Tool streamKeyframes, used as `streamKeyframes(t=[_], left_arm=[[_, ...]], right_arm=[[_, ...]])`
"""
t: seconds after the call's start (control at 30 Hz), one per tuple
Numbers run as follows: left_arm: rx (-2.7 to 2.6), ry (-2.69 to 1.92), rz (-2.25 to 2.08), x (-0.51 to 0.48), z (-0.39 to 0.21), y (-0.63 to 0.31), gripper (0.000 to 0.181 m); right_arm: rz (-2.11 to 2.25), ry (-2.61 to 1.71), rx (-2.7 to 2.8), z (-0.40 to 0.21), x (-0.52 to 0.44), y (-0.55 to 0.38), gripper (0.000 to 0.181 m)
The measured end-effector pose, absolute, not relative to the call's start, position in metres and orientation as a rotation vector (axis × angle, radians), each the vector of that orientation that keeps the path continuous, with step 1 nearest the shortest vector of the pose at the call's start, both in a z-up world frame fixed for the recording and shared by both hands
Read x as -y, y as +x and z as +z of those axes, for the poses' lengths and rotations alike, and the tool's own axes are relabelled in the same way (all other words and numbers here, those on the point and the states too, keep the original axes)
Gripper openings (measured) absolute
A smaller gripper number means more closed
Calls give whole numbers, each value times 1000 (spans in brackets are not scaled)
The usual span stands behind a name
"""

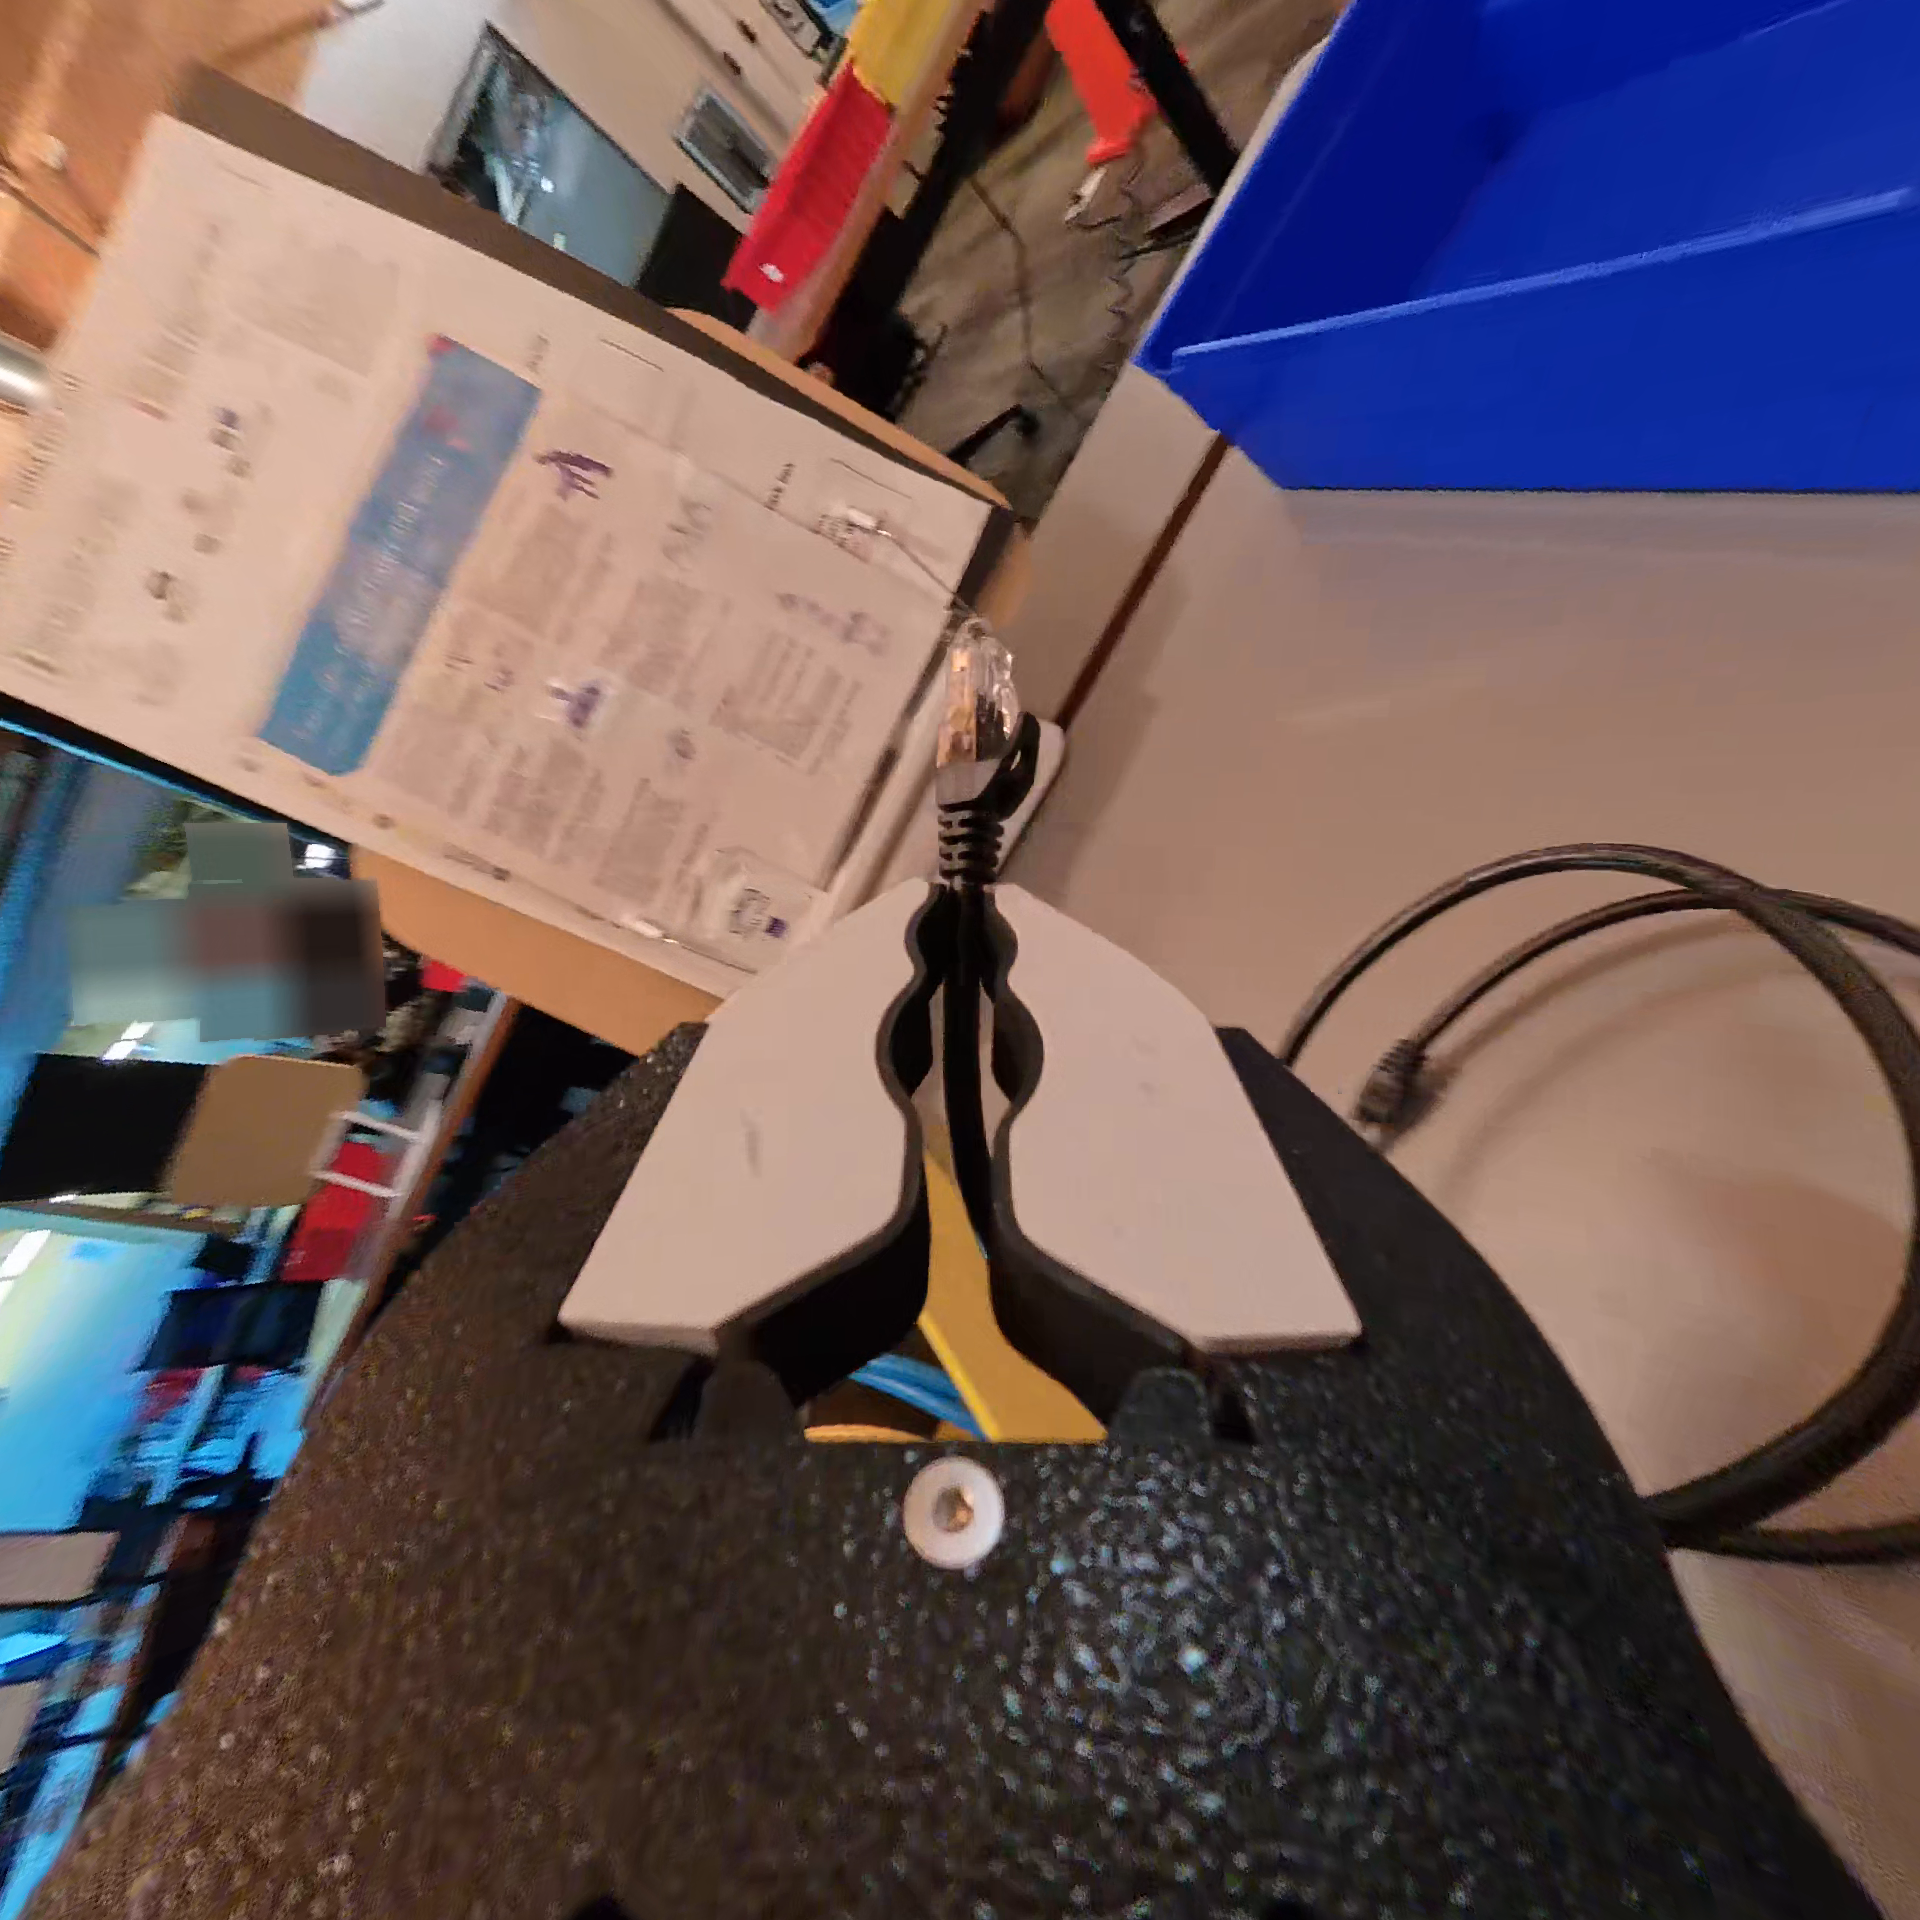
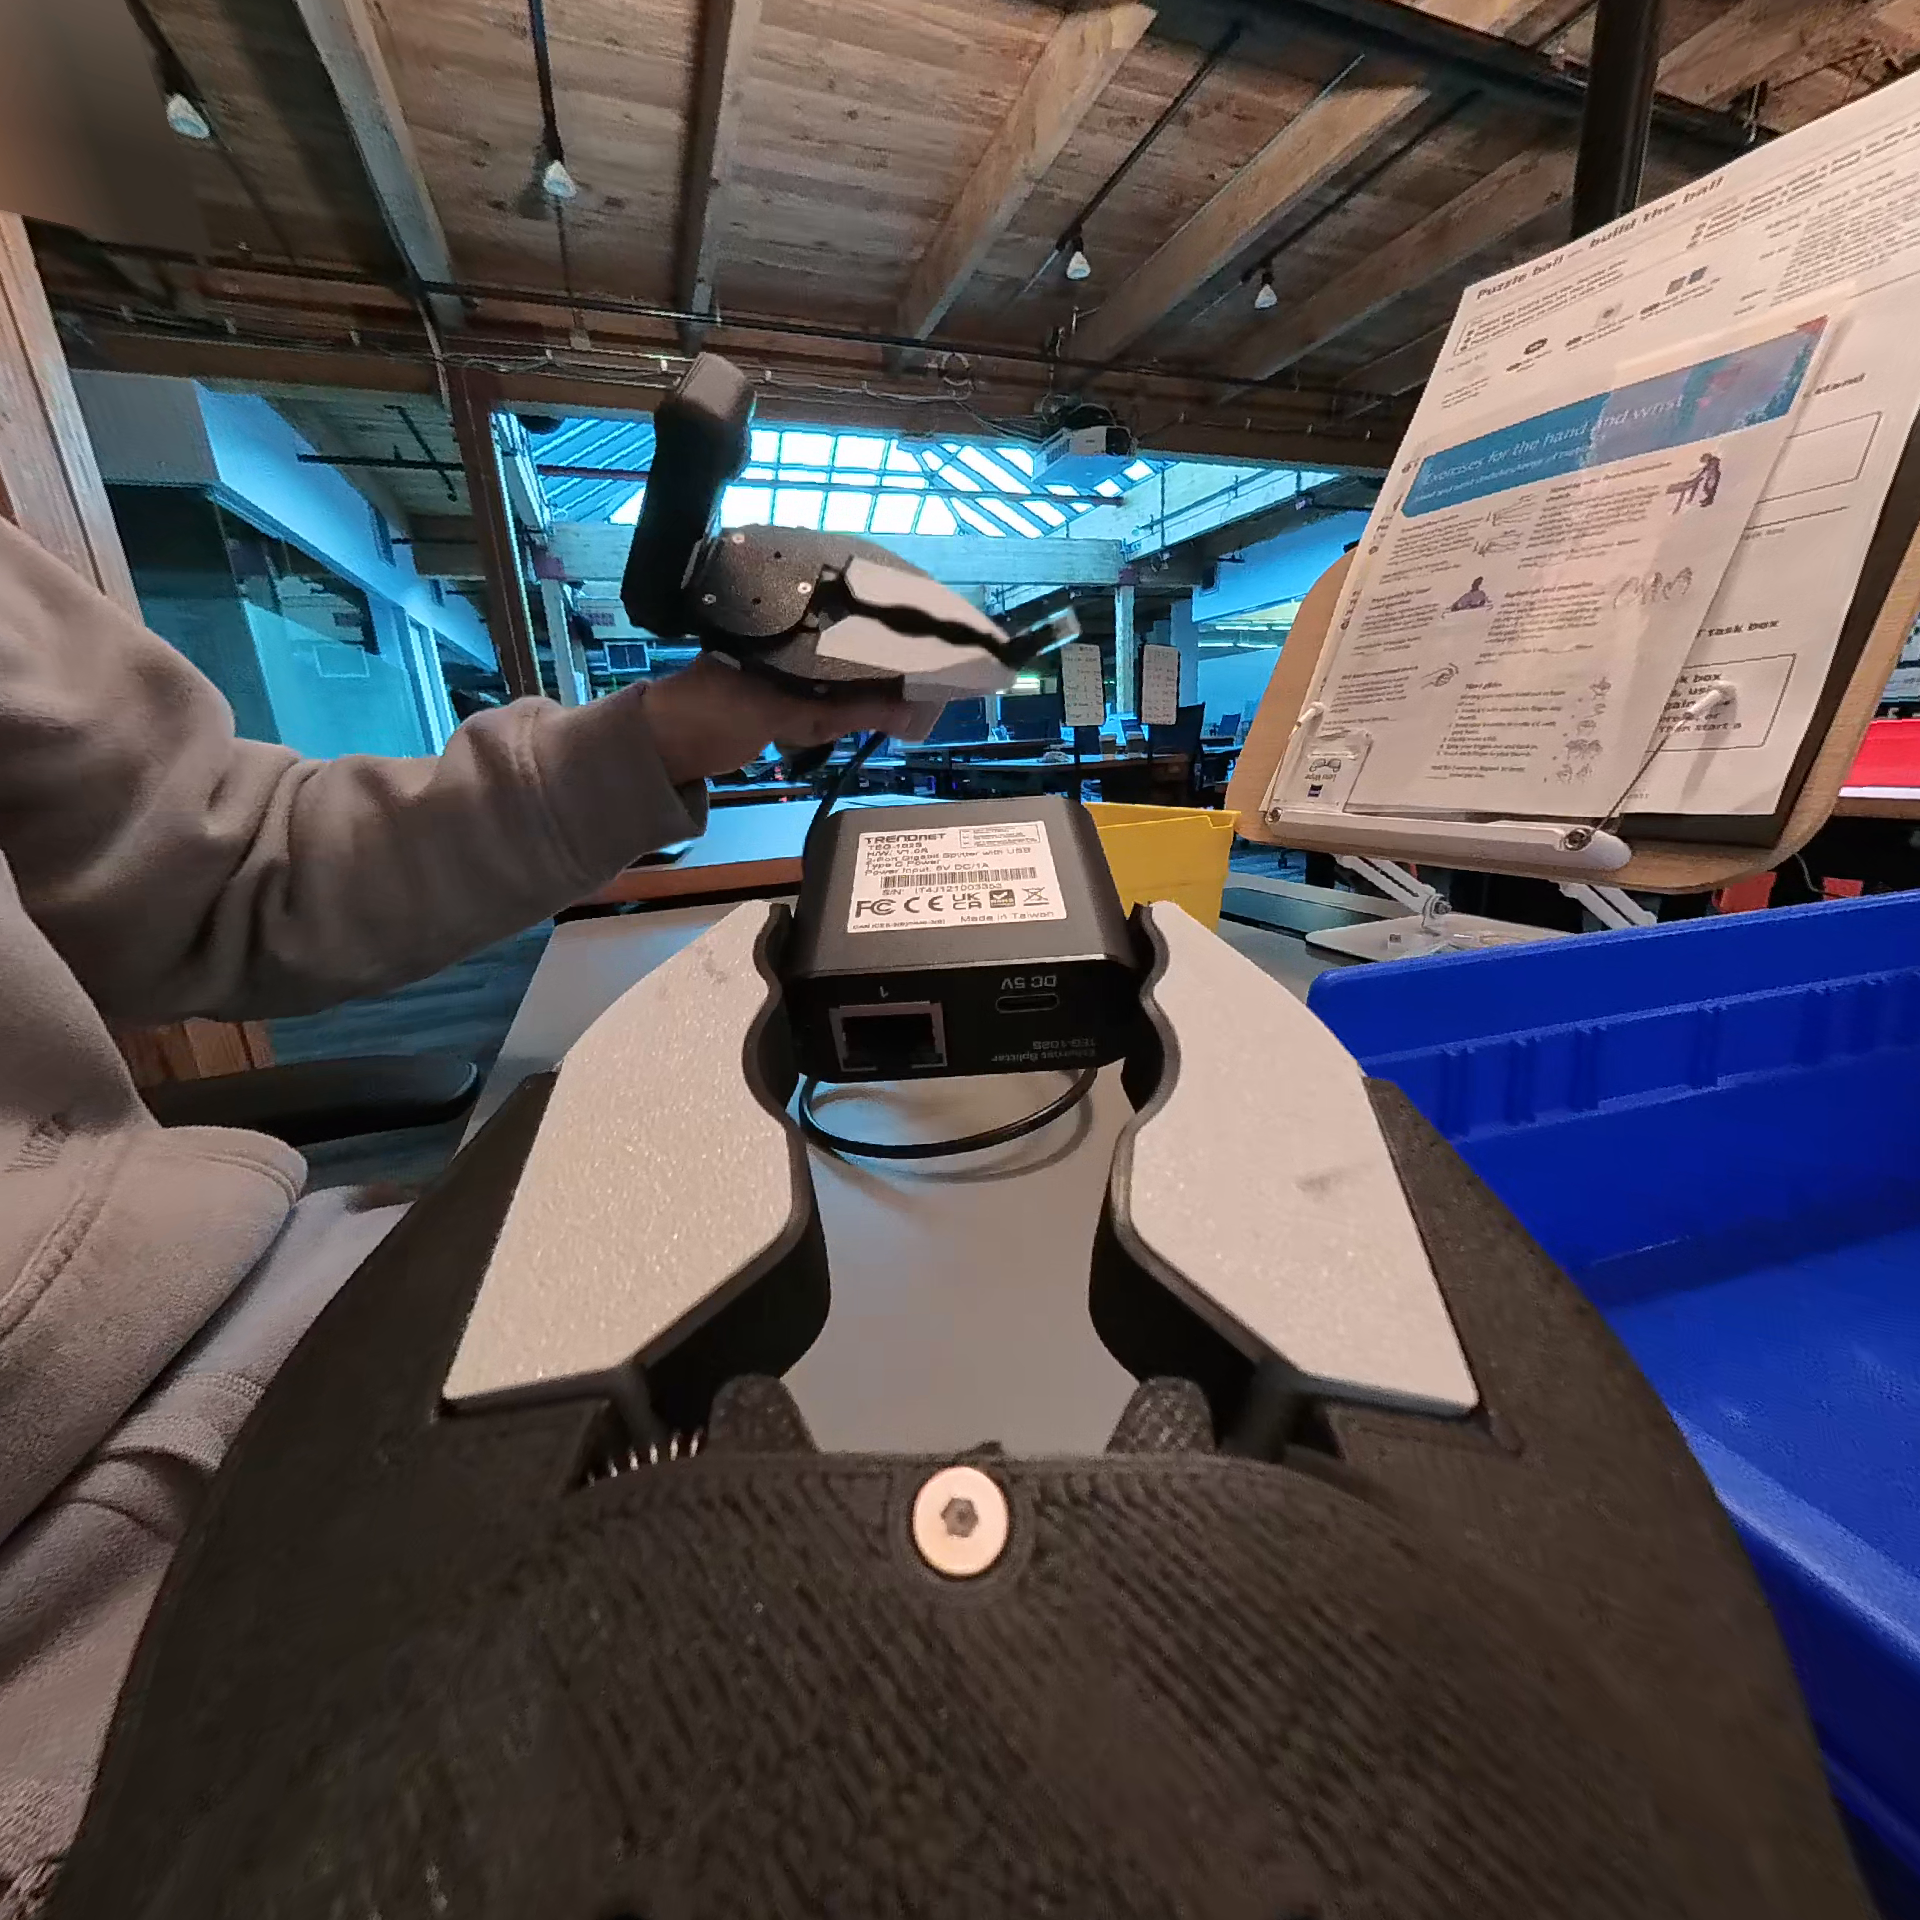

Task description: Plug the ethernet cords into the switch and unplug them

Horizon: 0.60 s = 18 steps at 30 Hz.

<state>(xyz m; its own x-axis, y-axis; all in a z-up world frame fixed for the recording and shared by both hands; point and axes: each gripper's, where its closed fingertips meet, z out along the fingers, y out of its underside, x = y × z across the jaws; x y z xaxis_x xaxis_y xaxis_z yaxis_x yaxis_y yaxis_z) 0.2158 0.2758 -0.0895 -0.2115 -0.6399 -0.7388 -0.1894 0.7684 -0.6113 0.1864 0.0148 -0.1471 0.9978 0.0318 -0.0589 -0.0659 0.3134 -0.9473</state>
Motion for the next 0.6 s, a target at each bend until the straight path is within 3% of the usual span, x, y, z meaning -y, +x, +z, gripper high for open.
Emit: streamKeyframes(t=[0.17, 0.37, 0.6], left_arm=[[-1795, -622, -470, -270, -89, 223, 5], [-2351, -531, -709, -215, -186, 205, 5], [-2315, -1040, -831, -219, -200, 213, 44]], right_arm=[[63, -1255, -28, -147, -15, 186, 62], [69, -1253, -32, -147, -15, 187, 62], [66, -1249, -33, -147, -15, 187, 62]])
